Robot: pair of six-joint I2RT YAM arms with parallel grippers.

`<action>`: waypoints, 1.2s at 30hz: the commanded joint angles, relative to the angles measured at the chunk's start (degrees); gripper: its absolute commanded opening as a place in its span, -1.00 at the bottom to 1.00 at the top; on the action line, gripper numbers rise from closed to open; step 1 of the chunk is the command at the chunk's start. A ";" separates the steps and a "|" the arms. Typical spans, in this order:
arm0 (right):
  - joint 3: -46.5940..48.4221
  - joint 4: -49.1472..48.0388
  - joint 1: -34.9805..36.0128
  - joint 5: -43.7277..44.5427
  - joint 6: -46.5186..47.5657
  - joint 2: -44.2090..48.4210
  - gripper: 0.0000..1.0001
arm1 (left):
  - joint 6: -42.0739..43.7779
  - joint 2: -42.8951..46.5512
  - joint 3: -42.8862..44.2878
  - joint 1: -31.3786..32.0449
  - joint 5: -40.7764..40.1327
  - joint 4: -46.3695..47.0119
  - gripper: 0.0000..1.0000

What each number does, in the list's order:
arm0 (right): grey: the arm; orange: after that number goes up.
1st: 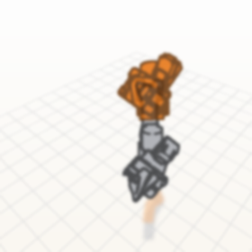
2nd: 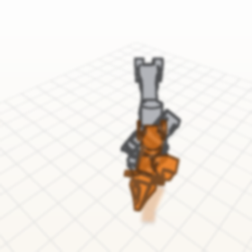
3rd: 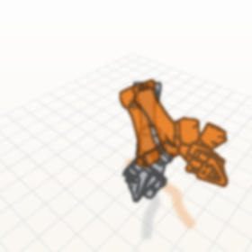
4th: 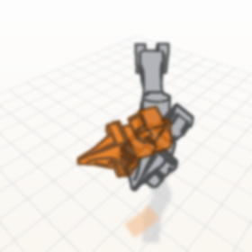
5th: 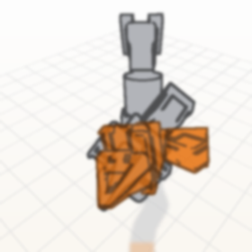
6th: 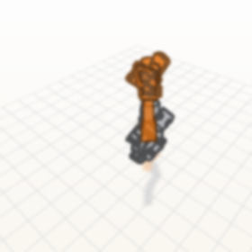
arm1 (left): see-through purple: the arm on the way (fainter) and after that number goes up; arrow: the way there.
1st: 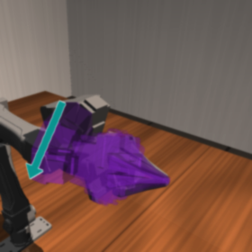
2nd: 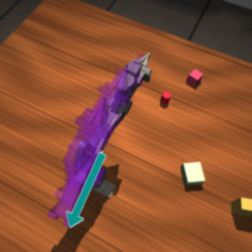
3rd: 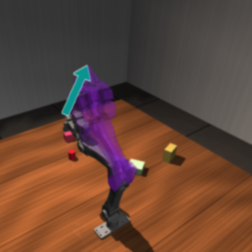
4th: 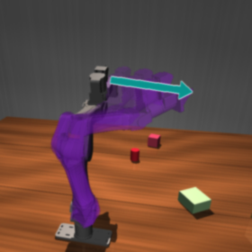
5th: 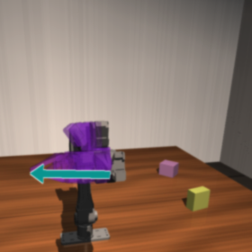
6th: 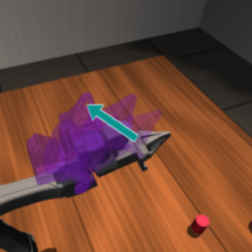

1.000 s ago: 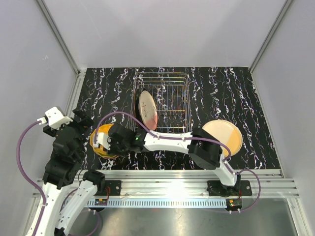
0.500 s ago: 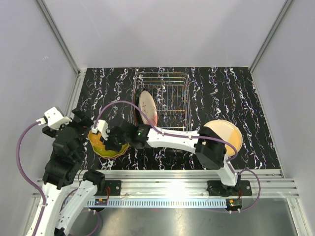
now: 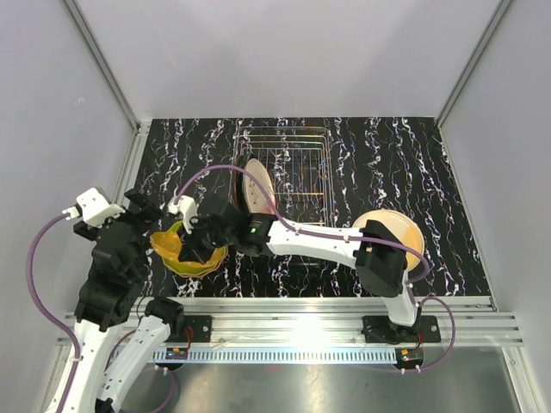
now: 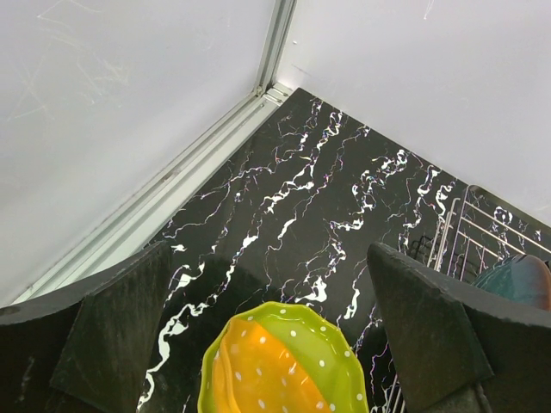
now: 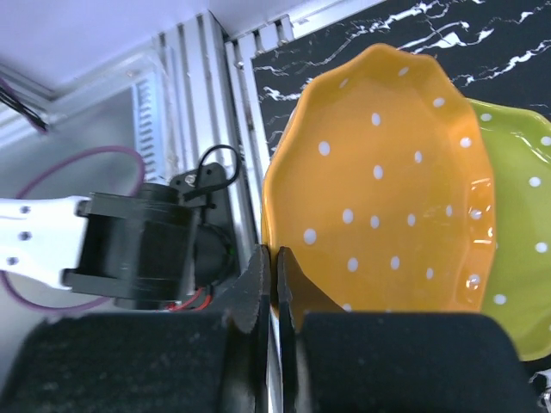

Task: Load the plates into the dish rack
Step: Insert the plate into the dish rack

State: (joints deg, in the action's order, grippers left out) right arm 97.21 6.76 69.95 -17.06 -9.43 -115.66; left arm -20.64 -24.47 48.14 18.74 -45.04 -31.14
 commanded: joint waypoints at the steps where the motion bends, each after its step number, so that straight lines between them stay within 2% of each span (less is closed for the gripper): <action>1: -1.05 -12.03 -0.08 -2.19 -3.49 8.60 -1.00 | -0.27 -0.49 -0.42 -0.20 -0.84 1.69 0.98; 20: -13.00 -17.40 -0.17 -1.57 -7.62 19.85 -1.00 | -0.19 -1.19 -0.42 -0.20 -0.58 1.52 0.98; 30: -25.82 -22.32 -0.17 -0.61 -12.18 30.73 -1.00 | -0.10 -1.28 -0.42 -0.20 -0.14 1.60 0.98; 36: -29.61 -20.13 -0.25 2.19 -14.39 38.21 -1.00 | -0.10 -1.20 -0.33 -0.20 0.56 1.52 0.98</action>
State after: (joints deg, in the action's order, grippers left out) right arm 66.57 -3.01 69.95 -16.80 -22.35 -85.65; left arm -20.62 -25.26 48.14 18.74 -44.80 -31.16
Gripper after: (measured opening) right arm 0.029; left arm 0.988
